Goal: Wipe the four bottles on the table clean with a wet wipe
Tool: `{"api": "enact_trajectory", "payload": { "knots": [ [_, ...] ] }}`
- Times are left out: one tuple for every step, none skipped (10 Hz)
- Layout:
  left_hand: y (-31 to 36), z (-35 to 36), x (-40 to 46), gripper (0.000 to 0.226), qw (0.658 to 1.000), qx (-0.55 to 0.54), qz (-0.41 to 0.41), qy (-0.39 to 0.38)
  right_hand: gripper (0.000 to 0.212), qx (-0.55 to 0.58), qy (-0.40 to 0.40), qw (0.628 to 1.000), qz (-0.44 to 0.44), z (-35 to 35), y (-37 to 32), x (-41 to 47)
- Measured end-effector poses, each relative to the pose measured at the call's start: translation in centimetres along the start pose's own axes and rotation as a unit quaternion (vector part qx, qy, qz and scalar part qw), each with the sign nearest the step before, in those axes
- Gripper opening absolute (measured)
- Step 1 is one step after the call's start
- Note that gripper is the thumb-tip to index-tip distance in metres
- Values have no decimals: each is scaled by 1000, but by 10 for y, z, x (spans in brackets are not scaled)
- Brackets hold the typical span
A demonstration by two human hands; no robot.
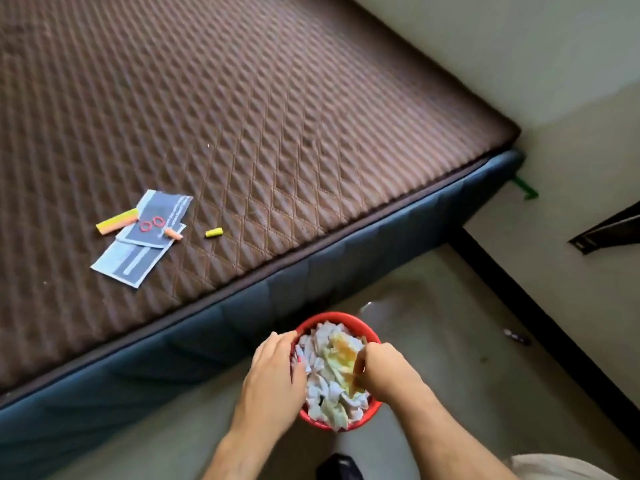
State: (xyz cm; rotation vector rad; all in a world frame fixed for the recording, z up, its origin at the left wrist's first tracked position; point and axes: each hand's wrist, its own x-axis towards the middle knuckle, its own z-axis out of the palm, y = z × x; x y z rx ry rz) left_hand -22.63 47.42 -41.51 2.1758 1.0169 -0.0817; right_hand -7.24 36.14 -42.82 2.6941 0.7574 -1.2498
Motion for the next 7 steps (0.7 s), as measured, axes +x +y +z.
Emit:
{"api": "enact_trajectory", "payload": {
  "knots": [
    [-3,16,1,47,1000,5,-7,-27,37,12,-19,1000,9,7,9,8],
    [1,27,2,50,999,20,-10,-47,42,13,-58,998,-19,5,12,9],
    [5,32,2,51,998,22,-8,-58,45,22,-80,996,-31,2,10,5],
    [8,29,2,48,998,34,1,-57,43,17,-60,997,-33,-5,8,0],
    [12,18,-2,52,997,55,7,-47,42,41,-28,998,-40,-18,7,-11],
    [19,1,-9,58,998,63,21,-20,37,66,46,992,-93,-37,-1,-29],
    [29,-17,-17,63,992,105,66,8,50,73,135,978,-142,-54,-9,-56]
  ]
}}
